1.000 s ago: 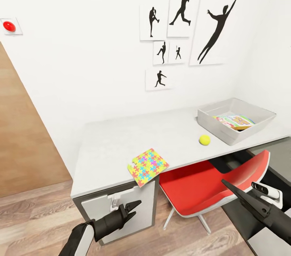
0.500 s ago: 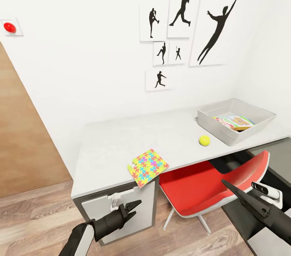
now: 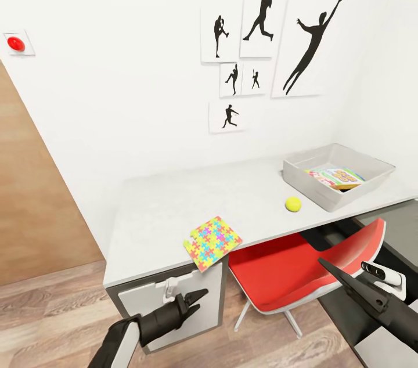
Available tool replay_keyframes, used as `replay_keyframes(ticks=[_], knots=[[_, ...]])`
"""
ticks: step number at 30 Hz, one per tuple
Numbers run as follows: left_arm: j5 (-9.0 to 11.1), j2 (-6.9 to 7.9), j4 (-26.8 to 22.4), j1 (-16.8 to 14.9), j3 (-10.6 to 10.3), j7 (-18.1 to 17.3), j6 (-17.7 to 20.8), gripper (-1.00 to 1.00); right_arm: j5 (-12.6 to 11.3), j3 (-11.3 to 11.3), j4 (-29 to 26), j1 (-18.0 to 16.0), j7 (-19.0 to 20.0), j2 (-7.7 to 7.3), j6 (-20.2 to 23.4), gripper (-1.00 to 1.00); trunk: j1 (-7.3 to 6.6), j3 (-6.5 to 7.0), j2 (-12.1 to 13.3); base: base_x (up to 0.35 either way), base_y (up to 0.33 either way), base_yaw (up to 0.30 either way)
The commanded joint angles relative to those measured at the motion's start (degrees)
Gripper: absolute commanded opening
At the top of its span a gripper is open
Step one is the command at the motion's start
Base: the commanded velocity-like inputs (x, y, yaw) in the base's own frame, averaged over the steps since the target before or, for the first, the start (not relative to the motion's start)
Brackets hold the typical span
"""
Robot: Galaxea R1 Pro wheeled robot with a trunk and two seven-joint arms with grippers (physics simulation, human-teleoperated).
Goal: Put all the toys in the child's room - the three board games (two on the bed and one on the table), the two jigsaw puzzles on the table, and the tennis ball on the table - inside the toy box on the table in the child's room.
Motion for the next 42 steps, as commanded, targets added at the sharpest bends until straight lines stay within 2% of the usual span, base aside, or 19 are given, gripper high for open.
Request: replay_keyframes(ticks=[1,4,9,16,19,42], knots=[[0.1,-0.05,-0.1,0.0,-0.1,-0.2,0.3,1.0,-0.3,0.0,0.0,0.0,0.0,-0.02,0.5,1.0,0.0,-0.04,0.0,0.0,0.0,0.0],[0.1,-0.05,-0.8,0.0,-0.5,-0.2,0.3,1.0,-0.3,0.0,0.0,0.0,0.0,-0.02,0.5,1.0,0.0,-0.04,0.0,0.0,0.0,0.0],[0.1,0.0,-1.6,0.0,-0.6,-0.3,0.4,1.0,-0.3,0.0,0.0,0.0,0.0,-0.02,0.5,1.0,-1.1,0.85,2.0,0.0,0.0,0.0],[0.1,0.09,-1.9,0.0,-0.7,-0.5,0.5,1.0,-0.3,0.0,0.0,0.0,0.0,-0.02,0.5,1.0,-1.1,0.85,2.0,0.0,0.0,0.0],[0.1,0.08,-1.9,0.0,-0.7,-0.5,0.4,1.0,-0.3,0.0,0.0,0.0,0.0,0.03,0.5,1.0,-1.76,1.39,3.2,0.0,0.0,0.0],[0.1,0.1,-2.5,0.0,-0.7,-0.7,0.4,1.0,-0.3,0.0,0.0,0.0,0.0,0.06,0.5,1.0,-1.76,1.39,3.2,0.024,0.0,0.0]])
